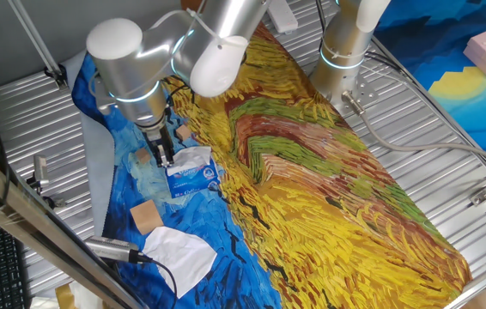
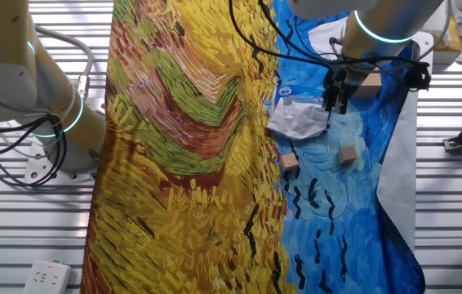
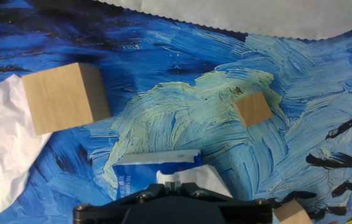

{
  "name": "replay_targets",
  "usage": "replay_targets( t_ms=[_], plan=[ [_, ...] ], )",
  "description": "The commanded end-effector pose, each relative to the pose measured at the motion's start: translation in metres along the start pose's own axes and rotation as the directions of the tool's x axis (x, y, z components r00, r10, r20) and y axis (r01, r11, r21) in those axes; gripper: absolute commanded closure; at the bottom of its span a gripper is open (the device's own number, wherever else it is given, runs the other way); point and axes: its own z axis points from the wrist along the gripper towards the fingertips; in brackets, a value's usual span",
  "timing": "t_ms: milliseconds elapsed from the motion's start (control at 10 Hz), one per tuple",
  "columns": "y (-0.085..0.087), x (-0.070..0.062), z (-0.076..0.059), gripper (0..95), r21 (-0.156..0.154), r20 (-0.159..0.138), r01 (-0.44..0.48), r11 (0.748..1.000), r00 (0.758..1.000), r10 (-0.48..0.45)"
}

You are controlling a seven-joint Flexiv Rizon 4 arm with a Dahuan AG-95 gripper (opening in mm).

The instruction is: Pull out a napkin

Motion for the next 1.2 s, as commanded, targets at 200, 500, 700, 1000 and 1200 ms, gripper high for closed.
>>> replay_targets(
  t_ms=[200,500,700,1000,1200],
  plan=[
    [-0.0004,-0.0047,0.0086,95.0,-0.003,-0.004,-0.003,1.000,1.000,0.003],
    [-0.0006,-0.0051,0.0096,95.0,-0.008,-0.002,-0.007,1.000,1.000,0.007],
    [-0.0004,-0.0046,0.0086,95.0,-0.017,0.001,-0.001,1.000,1.000,0.001],
    [-0.0004,-0.0047,0.0086,95.0,-0.010,0.010,0.048,0.999,0.999,-0.048],
    [-0.0005,-0.0047,0.0087,76.0,0.002,0.010,0.059,0.998,0.998,-0.059]
  ],
)
